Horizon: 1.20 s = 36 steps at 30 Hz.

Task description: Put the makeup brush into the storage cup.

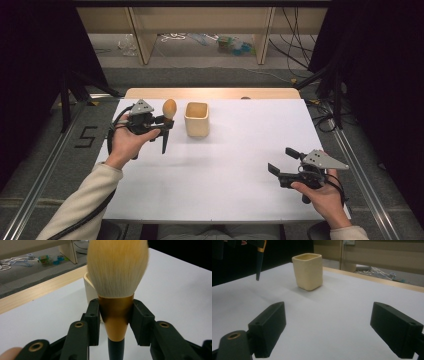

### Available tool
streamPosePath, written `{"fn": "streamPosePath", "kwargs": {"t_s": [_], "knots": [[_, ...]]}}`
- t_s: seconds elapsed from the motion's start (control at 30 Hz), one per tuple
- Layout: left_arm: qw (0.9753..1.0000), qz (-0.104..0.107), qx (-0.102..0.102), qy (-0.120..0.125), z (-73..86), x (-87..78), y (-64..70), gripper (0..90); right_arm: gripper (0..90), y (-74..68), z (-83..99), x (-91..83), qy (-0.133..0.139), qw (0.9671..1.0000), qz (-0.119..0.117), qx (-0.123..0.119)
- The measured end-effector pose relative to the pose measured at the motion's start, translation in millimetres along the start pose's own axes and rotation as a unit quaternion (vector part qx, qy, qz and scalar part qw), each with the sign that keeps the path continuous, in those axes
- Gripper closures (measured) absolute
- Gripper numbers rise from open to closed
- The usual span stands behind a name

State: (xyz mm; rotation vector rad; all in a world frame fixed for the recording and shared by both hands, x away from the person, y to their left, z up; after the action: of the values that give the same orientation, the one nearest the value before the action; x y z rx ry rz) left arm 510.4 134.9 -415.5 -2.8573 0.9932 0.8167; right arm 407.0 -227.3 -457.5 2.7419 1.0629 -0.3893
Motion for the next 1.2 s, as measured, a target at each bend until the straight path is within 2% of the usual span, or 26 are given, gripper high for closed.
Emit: {"fn": "streamPosePath", "kwargs": {"t_s": [0.7,1.2], "knots": [[0.9997,-0.002,-0.006,0.024,-6.6,1.3,1.3,62.4,14.1,-0.2,-0.6,-0.2,0.002,1.0,0.0,0.001],[0.9986,-0.005,-0.022,0.048,-13.7,-0.8,1.6,62.5,14.0,-0.9,-2.7,0.7,0.013,0.9999,-0.004,0.002]]}}
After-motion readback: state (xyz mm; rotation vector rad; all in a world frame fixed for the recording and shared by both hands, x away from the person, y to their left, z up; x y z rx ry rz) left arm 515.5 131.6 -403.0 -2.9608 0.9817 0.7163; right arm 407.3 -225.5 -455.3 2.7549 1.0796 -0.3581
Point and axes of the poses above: each handheld gripper's, and its own axes: x roughly forward along the jaws, z roughly out of its underside, y roughly to its right, the point moved 9 cm from there along x, roughly forward along the jaws, and after that the axes turned 8 degrees about -x, right-handed, at the moved point
